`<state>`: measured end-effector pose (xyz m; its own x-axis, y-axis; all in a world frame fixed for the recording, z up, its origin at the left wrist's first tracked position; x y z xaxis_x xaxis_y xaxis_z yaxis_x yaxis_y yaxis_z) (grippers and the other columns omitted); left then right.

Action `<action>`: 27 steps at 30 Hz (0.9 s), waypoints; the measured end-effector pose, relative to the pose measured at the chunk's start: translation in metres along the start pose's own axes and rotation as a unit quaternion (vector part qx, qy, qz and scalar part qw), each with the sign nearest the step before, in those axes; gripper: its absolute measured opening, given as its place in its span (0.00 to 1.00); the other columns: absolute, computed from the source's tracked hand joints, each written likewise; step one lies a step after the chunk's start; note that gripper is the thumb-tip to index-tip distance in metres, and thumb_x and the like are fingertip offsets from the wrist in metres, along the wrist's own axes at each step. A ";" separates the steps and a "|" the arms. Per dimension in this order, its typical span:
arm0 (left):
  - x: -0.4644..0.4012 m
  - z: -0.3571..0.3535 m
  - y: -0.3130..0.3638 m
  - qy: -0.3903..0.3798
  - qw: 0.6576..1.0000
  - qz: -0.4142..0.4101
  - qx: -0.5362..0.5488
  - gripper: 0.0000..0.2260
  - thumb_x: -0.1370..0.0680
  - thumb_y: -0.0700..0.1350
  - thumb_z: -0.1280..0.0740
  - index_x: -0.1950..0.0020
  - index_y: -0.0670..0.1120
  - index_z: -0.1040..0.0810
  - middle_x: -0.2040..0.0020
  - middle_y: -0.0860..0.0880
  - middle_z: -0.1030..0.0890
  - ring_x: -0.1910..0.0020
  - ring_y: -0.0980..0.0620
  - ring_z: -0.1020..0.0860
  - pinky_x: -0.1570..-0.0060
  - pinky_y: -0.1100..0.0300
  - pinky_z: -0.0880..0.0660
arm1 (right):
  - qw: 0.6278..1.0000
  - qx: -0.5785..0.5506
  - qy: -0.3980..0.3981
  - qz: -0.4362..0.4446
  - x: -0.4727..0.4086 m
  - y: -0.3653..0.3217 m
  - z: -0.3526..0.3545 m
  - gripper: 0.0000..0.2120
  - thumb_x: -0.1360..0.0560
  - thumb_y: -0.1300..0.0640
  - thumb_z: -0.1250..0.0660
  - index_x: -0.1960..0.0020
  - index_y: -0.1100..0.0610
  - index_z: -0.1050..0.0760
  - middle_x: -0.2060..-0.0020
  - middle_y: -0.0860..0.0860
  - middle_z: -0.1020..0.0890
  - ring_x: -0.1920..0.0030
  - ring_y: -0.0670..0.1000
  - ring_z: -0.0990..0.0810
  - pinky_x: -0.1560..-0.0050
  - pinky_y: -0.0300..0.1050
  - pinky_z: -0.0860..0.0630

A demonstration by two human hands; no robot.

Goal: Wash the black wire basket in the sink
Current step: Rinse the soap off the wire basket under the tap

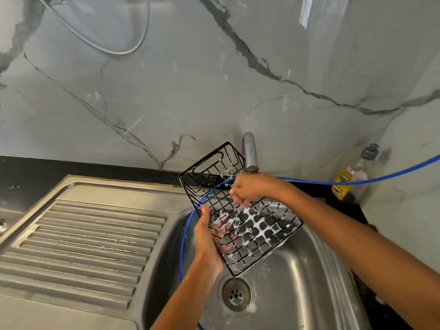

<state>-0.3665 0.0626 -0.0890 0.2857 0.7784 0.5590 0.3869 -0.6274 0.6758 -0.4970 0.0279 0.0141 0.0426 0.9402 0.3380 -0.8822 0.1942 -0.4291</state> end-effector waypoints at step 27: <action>-0.030 -0.012 -0.049 -0.112 0.982 0.090 0.120 0.27 0.26 0.67 0.36 0.34 0.52 0.26 0.44 0.41 0.16 0.43 0.40 0.19 0.42 0.43 0.24 | 1.000 -0.013 -0.001 -0.006 0.002 0.005 -0.004 0.17 0.19 0.55 0.45 0.50 0.62 0.20 0.54 0.58 0.16 0.51 0.56 0.17 0.52 0.46 0.23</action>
<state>-0.4045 0.0702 -0.1330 0.5430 0.6583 0.5212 0.5010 -0.7522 0.4280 -0.4992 0.0313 0.0096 0.0521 0.9375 0.3440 -0.8690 0.2123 -0.4470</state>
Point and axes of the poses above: each hand's wrist, its own x-axis away from the middle knuckle, its own z-axis out of the back of the hand, y = z × x, the point moved 5 cm from there along -x, towards the middle knuckle
